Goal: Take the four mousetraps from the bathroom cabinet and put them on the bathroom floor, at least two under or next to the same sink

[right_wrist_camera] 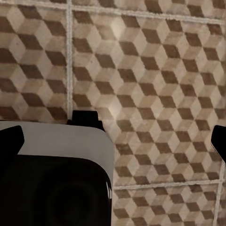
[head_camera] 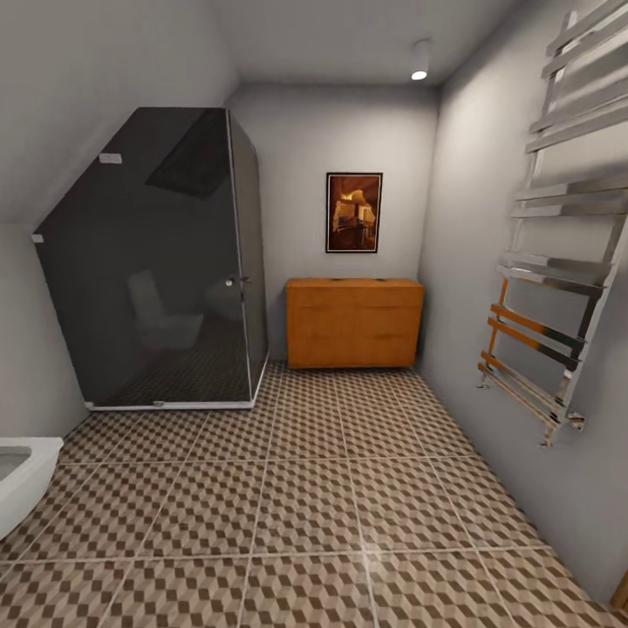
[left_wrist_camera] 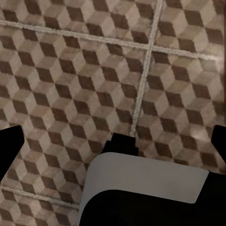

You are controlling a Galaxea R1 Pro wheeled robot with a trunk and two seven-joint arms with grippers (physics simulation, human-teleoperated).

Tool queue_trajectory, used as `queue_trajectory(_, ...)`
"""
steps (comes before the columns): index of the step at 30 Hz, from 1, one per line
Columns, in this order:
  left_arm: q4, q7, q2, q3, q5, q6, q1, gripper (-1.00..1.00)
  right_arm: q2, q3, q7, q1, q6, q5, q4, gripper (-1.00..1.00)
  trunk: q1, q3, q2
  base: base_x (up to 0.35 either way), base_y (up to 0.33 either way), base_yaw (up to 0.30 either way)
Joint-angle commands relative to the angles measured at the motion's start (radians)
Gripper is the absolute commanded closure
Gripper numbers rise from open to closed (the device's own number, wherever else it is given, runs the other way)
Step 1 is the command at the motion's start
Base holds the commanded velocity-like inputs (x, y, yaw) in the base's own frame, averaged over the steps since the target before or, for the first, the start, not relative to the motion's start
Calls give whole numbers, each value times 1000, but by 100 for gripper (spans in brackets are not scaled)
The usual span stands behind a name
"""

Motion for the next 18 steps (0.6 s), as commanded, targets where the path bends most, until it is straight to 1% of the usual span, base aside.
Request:
queue_trajectory(1,1,2,0,-2,8,-4,-1,-100,0,9,0,-1,-6,-10,3,-100,1,-1,-1,324,0,-5)
queue_trajectory(18,1,2,0,-2,7,-4,-1,-100,0,7,0,-1,-6,-10,3,-100,1,-1,-1,324,0,-1)
